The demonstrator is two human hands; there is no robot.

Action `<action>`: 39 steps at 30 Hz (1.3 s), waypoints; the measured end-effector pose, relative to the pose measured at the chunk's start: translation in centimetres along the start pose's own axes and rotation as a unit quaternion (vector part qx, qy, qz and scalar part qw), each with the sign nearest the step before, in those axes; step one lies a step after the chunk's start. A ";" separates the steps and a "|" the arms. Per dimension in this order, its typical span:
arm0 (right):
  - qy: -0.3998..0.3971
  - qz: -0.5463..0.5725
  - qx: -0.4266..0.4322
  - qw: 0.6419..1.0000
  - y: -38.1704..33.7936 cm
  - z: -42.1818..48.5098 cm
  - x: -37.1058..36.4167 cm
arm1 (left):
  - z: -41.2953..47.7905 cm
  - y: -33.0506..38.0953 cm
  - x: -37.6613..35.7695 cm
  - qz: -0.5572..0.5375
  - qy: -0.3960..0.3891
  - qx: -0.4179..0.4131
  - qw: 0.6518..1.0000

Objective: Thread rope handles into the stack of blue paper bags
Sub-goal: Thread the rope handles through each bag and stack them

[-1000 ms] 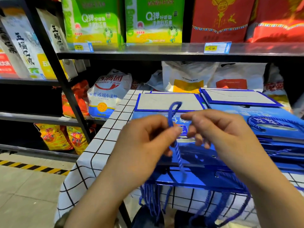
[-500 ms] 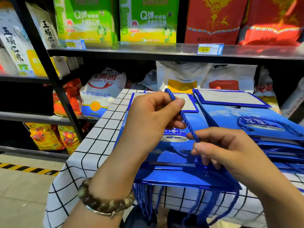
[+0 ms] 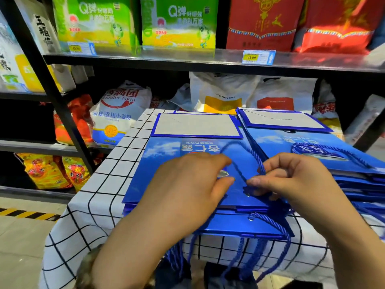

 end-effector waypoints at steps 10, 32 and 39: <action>0.027 -0.102 0.055 0.993 -0.1 0.2 -0.1 | -1.6 -0.2 -2.0 0.009 0.010 -0.083 0.997; -0.106 -0.311 0.191 0.925 -0.6 -1.3 -3.1 | -1.7 0.4 0.0 0.000 0.131 -0.095 0.987; -0.067 -0.303 0.202 0.929 -1.1 -2.0 -3.9 | -1.5 0.6 -1.5 0.077 0.101 0.020 0.992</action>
Point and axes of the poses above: each hand's wrist, its own z-axis towards the middle knuckle, its own x-axis out of the back of the hand, y = z × x, the point moved 8 cm from there along z, towards the middle knuckle, and after that the axes turned 5 degrees about y, right-handed, at the moved point
